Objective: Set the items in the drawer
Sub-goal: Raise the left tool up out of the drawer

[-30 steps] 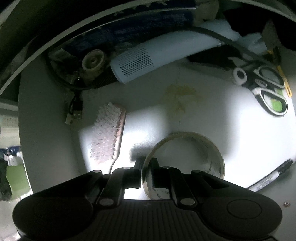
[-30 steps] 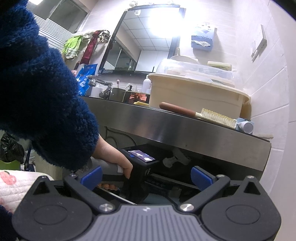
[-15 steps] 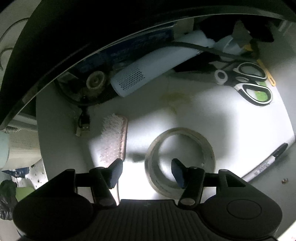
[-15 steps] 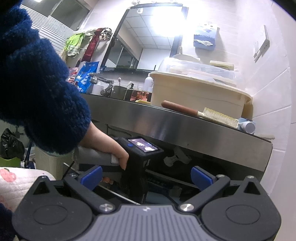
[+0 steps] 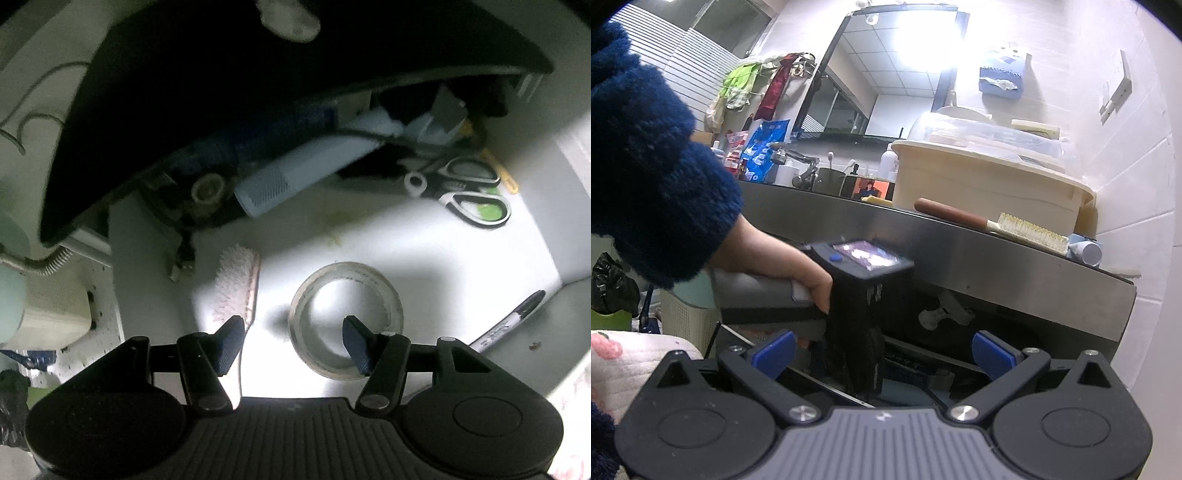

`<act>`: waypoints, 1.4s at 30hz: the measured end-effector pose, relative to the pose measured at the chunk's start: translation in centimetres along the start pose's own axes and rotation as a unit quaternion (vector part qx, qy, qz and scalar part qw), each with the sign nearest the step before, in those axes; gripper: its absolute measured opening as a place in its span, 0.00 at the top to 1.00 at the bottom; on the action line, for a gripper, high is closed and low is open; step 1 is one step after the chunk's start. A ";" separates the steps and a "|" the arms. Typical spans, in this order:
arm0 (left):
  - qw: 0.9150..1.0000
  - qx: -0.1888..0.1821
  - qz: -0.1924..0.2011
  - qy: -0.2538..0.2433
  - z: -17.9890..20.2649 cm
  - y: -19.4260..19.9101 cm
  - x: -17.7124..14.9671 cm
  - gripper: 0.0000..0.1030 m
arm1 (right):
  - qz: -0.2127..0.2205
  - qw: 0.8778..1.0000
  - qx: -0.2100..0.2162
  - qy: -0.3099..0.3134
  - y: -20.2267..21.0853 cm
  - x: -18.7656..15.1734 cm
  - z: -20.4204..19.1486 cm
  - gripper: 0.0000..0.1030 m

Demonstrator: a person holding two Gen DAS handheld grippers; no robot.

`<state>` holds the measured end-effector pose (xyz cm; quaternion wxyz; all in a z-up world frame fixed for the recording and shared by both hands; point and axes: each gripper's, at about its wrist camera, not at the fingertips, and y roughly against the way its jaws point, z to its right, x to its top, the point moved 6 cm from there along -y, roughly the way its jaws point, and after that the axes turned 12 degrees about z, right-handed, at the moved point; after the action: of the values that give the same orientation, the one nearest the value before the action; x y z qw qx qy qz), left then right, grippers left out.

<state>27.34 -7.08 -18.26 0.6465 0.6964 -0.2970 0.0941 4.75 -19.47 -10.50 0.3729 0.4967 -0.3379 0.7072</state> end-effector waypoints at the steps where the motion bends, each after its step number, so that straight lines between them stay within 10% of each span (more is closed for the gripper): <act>1: 1.000 -0.002 0.008 0.000 0.0 0.6 0.0 0.43 | 0.000 1.000 0.000 0.000 0.0 0.0 0.0 0.00; 16: 0.990 -0.044 0.134 0.000 -0.4 9.9 -1.5 0.37 | -0.009 1.000 0.000 0.006 -0.3 -0.2 -0.2 0.00; 42: 0.950 0.020 0.312 -0.005 -5.3 17.6 -8.6 0.19 | -0.047 0.999 -0.007 -0.006 -1.5 -1.0 0.1 0.00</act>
<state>12.32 0.68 -7.09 0.5696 0.5822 -0.5006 0.2932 6.32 -19.06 -11.29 0.4076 0.5135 -0.3210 0.6835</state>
